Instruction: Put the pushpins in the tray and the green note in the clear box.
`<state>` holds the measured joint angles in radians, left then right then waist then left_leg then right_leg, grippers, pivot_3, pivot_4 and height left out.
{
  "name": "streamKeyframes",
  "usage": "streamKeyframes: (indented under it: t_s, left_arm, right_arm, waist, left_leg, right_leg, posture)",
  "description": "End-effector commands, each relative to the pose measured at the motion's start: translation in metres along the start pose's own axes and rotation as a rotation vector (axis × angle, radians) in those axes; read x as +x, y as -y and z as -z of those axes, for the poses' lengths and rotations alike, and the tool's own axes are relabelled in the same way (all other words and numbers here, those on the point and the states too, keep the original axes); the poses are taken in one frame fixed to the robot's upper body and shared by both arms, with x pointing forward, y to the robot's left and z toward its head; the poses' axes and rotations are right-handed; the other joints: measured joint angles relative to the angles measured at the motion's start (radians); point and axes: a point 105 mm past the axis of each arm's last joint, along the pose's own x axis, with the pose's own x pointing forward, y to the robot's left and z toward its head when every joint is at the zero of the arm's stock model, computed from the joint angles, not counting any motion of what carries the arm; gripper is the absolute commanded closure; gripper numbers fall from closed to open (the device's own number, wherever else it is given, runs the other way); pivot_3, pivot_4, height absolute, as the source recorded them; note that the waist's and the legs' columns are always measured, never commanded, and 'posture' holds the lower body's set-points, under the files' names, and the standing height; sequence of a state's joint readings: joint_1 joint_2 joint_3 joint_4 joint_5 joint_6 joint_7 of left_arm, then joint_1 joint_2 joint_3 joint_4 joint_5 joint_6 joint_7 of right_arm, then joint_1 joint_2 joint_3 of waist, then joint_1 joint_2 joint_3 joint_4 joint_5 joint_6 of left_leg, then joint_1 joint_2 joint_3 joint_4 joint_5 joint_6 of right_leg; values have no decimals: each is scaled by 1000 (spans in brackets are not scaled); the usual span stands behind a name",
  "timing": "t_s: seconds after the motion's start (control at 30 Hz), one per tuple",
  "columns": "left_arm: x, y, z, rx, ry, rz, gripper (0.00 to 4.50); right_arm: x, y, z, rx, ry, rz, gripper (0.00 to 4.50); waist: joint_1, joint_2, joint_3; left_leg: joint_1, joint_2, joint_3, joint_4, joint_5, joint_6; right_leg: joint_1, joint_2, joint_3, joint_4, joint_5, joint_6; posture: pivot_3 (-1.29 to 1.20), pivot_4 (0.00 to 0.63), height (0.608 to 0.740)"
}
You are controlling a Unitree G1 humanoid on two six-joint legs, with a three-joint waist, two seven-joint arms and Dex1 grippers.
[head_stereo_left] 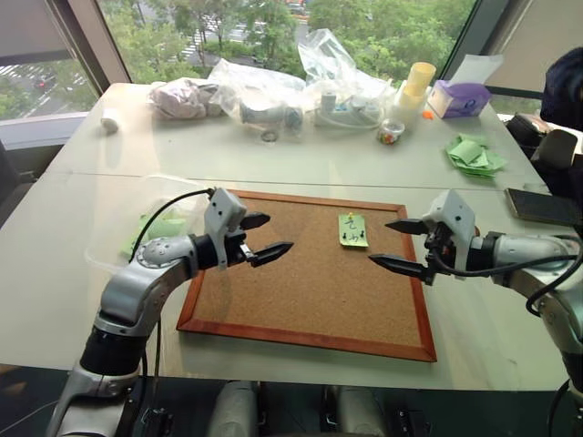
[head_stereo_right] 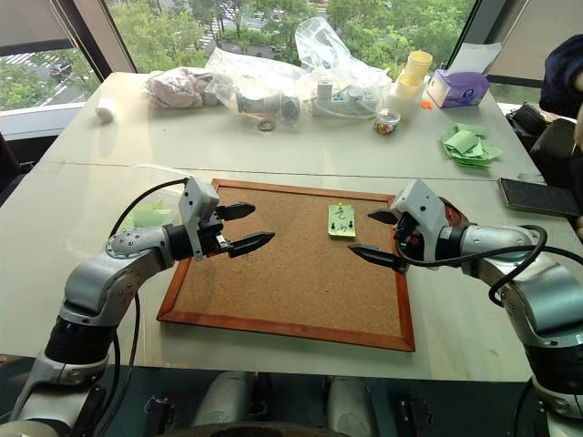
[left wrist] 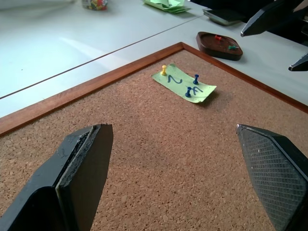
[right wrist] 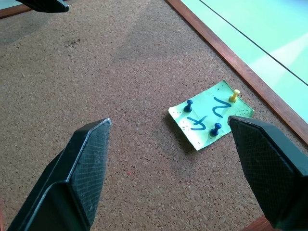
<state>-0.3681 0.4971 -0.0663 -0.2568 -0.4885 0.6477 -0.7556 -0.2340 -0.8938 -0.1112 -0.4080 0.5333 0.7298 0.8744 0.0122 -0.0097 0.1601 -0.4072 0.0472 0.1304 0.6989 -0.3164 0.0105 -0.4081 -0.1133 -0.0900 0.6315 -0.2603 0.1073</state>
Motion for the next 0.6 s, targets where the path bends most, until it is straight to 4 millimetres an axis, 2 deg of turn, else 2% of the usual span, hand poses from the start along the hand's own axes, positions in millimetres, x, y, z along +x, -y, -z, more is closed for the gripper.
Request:
streamKeyframes:
  t_s: [0.03,0.6]
  left_arm:
    - [0,3,-8,45,19,19,25]
    - [2,6,-8,53,16,38,25]
  right_arm:
    - [-5,0,-6,-46,8,11,472]
    - [-2,0,-7,-44,15,7,472]
  waist:
    - [1,0,0]
    - [0,0,0]
  left_leg:
    - [0,0,0,0,0,0]
    - [0,0,0,0,0,0]
  right_leg:
    - [0,0,0,0,0,0]
    - [0,0,0,0,0,0]
  posture:
    - [0,150,740]
    - [0,150,740]
